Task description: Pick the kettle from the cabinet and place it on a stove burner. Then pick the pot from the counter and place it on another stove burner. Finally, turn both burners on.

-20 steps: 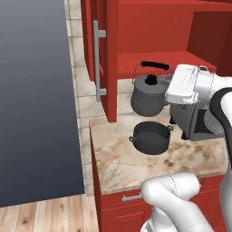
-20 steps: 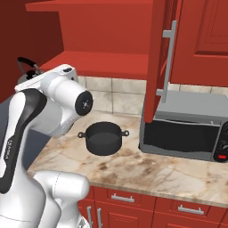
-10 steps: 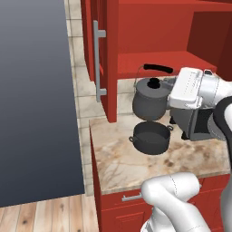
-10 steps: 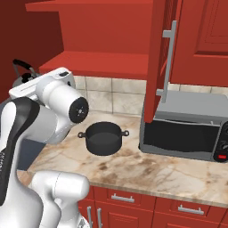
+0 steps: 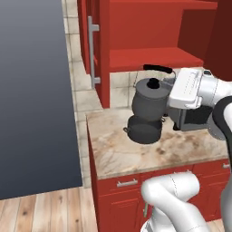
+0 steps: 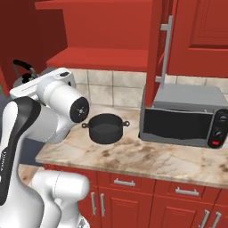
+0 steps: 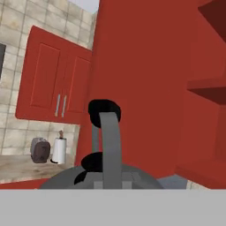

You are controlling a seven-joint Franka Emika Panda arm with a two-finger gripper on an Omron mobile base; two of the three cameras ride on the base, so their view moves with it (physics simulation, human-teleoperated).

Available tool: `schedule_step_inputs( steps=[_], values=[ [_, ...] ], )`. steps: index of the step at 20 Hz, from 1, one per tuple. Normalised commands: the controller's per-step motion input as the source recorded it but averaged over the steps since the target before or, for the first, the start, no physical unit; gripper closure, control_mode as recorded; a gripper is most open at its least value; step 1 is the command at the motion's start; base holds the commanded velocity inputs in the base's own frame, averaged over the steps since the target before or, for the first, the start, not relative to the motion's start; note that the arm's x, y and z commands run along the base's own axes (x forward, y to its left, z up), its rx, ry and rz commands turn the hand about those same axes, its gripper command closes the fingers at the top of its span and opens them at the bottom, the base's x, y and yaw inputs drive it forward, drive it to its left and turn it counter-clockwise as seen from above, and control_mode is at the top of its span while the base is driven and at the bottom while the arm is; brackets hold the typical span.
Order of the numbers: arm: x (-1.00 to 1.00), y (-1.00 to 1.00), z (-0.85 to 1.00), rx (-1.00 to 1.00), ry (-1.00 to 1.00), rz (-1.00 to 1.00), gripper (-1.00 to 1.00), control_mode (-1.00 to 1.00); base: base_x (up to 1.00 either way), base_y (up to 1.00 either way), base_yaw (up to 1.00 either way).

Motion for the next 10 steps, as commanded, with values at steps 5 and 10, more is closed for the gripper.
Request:
schedule_step_inputs(
  steps=[5,10],
  values=[
    [0.0,0.0,0.0,0.0,0.0,0.0,1.0,1.0,-0.79,0.0,-0.09],
    [0.0,0.0,0.0,0.0,0.0,0.0,1.0,1.0,-0.84,0.0,-0.08]
  ],
)
